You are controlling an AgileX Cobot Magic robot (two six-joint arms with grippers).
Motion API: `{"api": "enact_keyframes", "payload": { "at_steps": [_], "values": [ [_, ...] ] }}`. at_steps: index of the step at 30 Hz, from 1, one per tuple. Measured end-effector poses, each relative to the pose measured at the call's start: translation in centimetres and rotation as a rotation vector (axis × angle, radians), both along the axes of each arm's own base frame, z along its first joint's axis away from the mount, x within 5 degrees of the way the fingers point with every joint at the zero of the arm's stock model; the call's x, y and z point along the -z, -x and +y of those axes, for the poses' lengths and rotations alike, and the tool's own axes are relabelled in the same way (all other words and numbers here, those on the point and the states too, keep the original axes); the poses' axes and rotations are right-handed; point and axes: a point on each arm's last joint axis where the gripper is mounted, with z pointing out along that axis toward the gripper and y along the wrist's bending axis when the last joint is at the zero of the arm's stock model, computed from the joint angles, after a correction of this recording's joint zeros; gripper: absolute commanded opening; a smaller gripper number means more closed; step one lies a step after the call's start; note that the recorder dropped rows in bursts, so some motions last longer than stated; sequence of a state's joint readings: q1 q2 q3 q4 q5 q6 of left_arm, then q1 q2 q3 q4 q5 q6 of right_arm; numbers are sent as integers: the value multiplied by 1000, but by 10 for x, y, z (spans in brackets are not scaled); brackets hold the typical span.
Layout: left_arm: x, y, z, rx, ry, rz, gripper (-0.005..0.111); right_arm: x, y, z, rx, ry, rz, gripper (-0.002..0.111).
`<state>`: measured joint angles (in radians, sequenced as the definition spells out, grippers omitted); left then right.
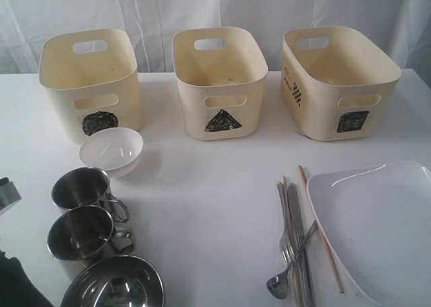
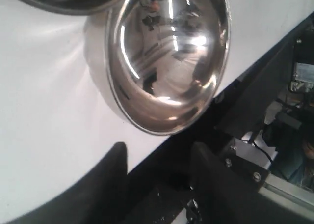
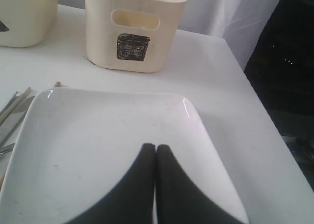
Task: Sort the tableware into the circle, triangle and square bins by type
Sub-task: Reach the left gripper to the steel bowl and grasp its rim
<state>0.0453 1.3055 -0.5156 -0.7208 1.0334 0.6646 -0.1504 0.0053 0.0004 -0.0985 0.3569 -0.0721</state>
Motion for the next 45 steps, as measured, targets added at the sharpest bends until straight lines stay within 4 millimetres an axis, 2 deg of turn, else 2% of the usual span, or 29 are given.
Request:
{"api": "enact_keyframes", "payload": {
  "at_steps": [3, 20, 30, 45],
  "values": [
    [7, 1, -1, -37, 0, -32, 69, 0, 0, 0, 0, 0, 0, 0],
    [16, -19, 7, -110, -106, -275, 68, 0, 0, 0, 0, 0, 0, 0],
    [31, 5, -2, -115, -1, -208, 68, 0, 0, 0, 0, 0, 0, 0],
    [46, 6, 4, -231, -76, -278, 68, 0, 0, 0, 0, 0, 0, 0]
  ]
}}
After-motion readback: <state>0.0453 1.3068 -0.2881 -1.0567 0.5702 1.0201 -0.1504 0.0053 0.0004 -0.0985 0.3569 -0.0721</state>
